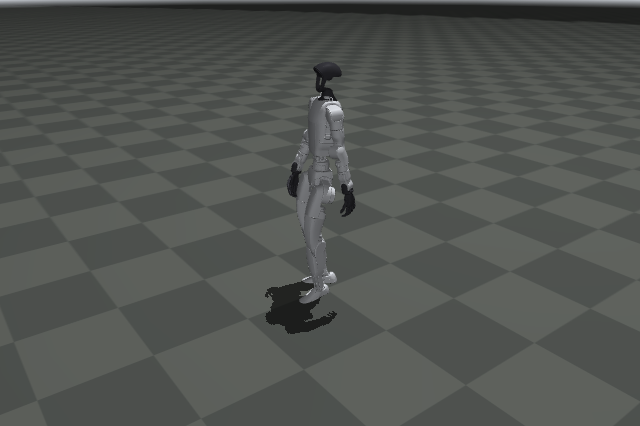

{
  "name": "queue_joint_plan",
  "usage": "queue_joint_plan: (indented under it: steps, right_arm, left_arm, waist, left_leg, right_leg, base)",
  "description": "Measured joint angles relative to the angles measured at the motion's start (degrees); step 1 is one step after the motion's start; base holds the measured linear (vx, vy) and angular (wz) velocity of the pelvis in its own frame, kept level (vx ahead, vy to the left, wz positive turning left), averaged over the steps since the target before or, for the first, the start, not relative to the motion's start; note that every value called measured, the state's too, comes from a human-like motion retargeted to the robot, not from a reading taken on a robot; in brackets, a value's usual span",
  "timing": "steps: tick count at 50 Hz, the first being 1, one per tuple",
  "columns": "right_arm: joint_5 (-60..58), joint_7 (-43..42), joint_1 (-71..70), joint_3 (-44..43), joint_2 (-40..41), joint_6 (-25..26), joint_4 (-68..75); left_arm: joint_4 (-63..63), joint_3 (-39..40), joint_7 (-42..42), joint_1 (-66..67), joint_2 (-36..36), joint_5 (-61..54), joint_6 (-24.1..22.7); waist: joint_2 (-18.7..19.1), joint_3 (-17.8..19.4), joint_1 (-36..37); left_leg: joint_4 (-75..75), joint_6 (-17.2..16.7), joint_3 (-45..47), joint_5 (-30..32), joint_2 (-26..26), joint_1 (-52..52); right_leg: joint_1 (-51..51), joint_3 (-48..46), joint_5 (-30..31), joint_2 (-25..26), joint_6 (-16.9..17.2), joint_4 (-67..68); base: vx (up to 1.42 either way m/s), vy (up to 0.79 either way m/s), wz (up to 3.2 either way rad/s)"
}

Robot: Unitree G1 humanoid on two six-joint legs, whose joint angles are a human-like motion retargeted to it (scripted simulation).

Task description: In place motions

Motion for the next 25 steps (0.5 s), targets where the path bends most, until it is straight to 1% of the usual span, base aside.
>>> queue_joint_plan:
  steps: [1,2,3,4,5,6,7,8,10,12,13,15,17,20,22,23,25]
  right_arm:
    - [-1.9,-0.3,1.6,-1.4,-1.2,0.4,4.4]
    - [-3.7,-0.6,2.9,-2.7,-2.3,1.4,8.9]
    - [-5.3,-1.1,3.4,-4.0,-3.4,3.5,13.3]
    - [-5.2,-1.9,3.8,-5.4,-4.3,5.8,17.0]
    - [-4.3,-2.8,4.0,-6.8,-5.2,8.3,20.5]
    - [-1.5,-4.6,4.5,-8.4,-6.3,9.5,24.0]
    - [1.4,-5.7,5.1,-9.8,-7.3,10.8,26.5]
    - [4.7,-5.4,6.2,-10.6,-8.4,12.2,26.9]
    - [9.1,-3.0,9.1,-11.3,-9.8,14.9,27.0]
    - [9.2,-3.5,13.2,-12.5,-10.1,15.9,27.0]
    - [8.6,-4.7,15.5,-13.7,-10.2,15.3,27.0]
    - [8.4,-6.7,19.9,-15.8,-10.0,13.8,27.0]
    - [9.5,-7.4,21.7,-16.8,-9.2,13.2,27.0]
    - [10.3,-6.9,21.5,-15.8,-7.9,14.3,27.0]
    - [10.4,-6.3,20.8,-14.3,-7.3,14.1,27.0]
    - [10.3,-5.3,19.3,-12.9,-7.0,14.3,27.0]
    - [9.6,-4.3,16.2,-10.5,-6.1,13.7,27.0]
  left_arm:
    - [0.0,-1.0,0.3,-2.3,-0.2,-0.4,-0.2]
    - [0.0,-1.8,0.3,-5.0,-0.2,-0.8,-0.1]
    - [0.0,-2.2,-0.4,-8.7,0.1,-1.2,0.5]
    - [-0.6,-2.2,-1.1,-12.5,0.5,-1.0,0.7]
    - [-1.6,-2.2,-1.7,-16.6,0.9,-0.5,0.9]
    - [-3.8,-3.8,-2.3,-20.0,1.4,-1.2,0.7]
    - [-6.0,-5.5,-3.0,-23.7,2.2,-1.8,0.7]
    - [-8.1,-7.2,-4.1,-27.8,3.4,-2.6,1.1]
    - [-12.7,-8.7,-6.8,-32.9,6.0,-1.2,1.9]
    - [-17.7,-7.1,-7.6,-33.4,6.7,3.0,2.2]
    - [-19.0,-7.4,-7.1,-33.8,7.0,3.9,2.0]
    - [-21.1,-10.4,-6.4,-34.2,7.1,3.4,0.7]
    - [-22.5,-13.2,-6.6,-35.3,7.1,2.8,-0.1]
    - [-23.9,-14.6,-7.8,-35.3,6.9,3.5,-0.1]
    - [-23.8,-14.7,-8.0,-33.1,5.5,4.4,-0.3]
    - [-23.8,-14.2,-8.1,-31.5,5.1,5.1,-0.5]
    - [-22.8,-13.2,-7.5,-27.8,3.5,5.9,-1.0]
  waist:
    - [1.1,-0.2,-2.1]
    - [2.4,-0.9,-4.1]
    - [4.0,-2.4,-5.9]
    - [4.8,-1.1,-6.0]
    - [5.3,1.7,-5.4]
    - [5.2,4.0,-5.4]
    - [5.3,6.2,-5.6]
    - [5.4,8.0,-6.3]
    - [6.3,10.0,-9.3]
    - [7.3,8.9,-12.5]
    - [7.7,7.1,-13.0]
    - [8.7,3.3,-11.8]
    - [8.1,3.4,-10.8]
    - [5.6,5.5,-9.6]
    - [5.3,4.2,-8.2]
    - [4.1,4.5,-7.6]
    - [3.2,4.2,-6.6]
  left_leg:
    - [-4.3,0.8,4.2,-4.3,1.6,4.2]
    - [-7.9,0.6,7.6,-6.8,3.6,6.6]
    - [-10.2,-1.3,9.1,-5.5,6.1,5.4]
    - [-10.2,-1.0,5.5,-4.3,6.3,3.7]
    - [-9.3,0.4,-0.8,-3.2,5.2,1.8]
    - [-10.0,0.3,-0.3,-2.0,5.8,2.6]
    - [-10.6,0.1,0.5,-1.0,6.4,3.2]
    - [-11.2,0.0,2.3,-0.3,6.9,3.6]
    - [-11.2,-0.7,3.2,0.6,9.2,3.0]
    - [-11.4,-1.5,2.2,1.1,10.7,1.3]
    - [-11.6,-1.8,2.2,1.2,11.1,0.0]
    - [-12.0,-2.3,4.1,1.2,12.3,-1.9]
    - [-12.2,-2.5,4.6,1.3,12.1,-1.4]
    - [-12.7,-2.6,5.0,1.3,10.2,1.6]
    - [-12.8,-2.9,6.4,1.2,9.6,2.2]
    - [-12.8,-3.0,7.4,0.9,8.4,3.6]
    - [-11.9,-2.9,8.0,0.1,7.2,4.8]
  right_leg:
    - [-0.6,-1.3,2.8,0.5,0.4,2.9]
    - [-3.0,-1.9,6.6,1.0,1.1,7.5]
    - [-9.2,-1.5,12.4,1.4,2.1,15.2]
    - [-15.1,1.4,16.4,2.0,3.1,24.5]
    - [-20.7,5.5,19.5,2.7,4.1,34.5]
    - [-24.6,9.8,18.5,6.0,4.8,41.4]
    - [-28.8,12.0,17.2,7.6,4.8,48.6]
    - [-33.5,10.3,15.3,5.9,3.2,56.4]
    - [-42.3,7.4,12.1,5.4,1.4,68.5]
    - [-49.2,6.1,10.1,7.4,1.7,74.8]
    - [-52.4,6.1,9.4,8.1,2.2,76.8]
    - [-56.6,5.6,8.5,9.1,2.2,78.3]
    - [-54.8,5.4,8.2,8.2,1.5,76.3]
    - [-45.8,7.5,8.4,7.4,1.8,68.4]
    - [-37.5,9.1,9.1,7.6,2.1,57.7]
    - [-32.0,11.2,9.2,7.8,2.8,51.5]
    - [-20.7,13.5,10.5,8.6,3.3,35.7]
  base:
    - [0.26,0.15,0.57]
    - [0.06,0.16,0.82]
    - [-0.16,0.13,0.28]
    - [-0.33,0.11,-0.33]
    - [-0.41,0.1,-0.45]
    - [-0.48,0.1,-0.25]
    - [-0.56,0.1,0.13]
    - [-0.52,0.08,0.33]
    - [-0.32,0.04,0.66]
    - [0.1,-0.04,0.57]
    - [0.25,-0.07,0.13]
    - [0.23,-0.06,-0.11]
    - [0.03,-0.02,0.12]
    - [0.03,0.01,-0.08]
    - [0.15,0.04,-0.35]
    - [0.16,0.05,-0.36]
    - [0.16,0.04,-0.06]
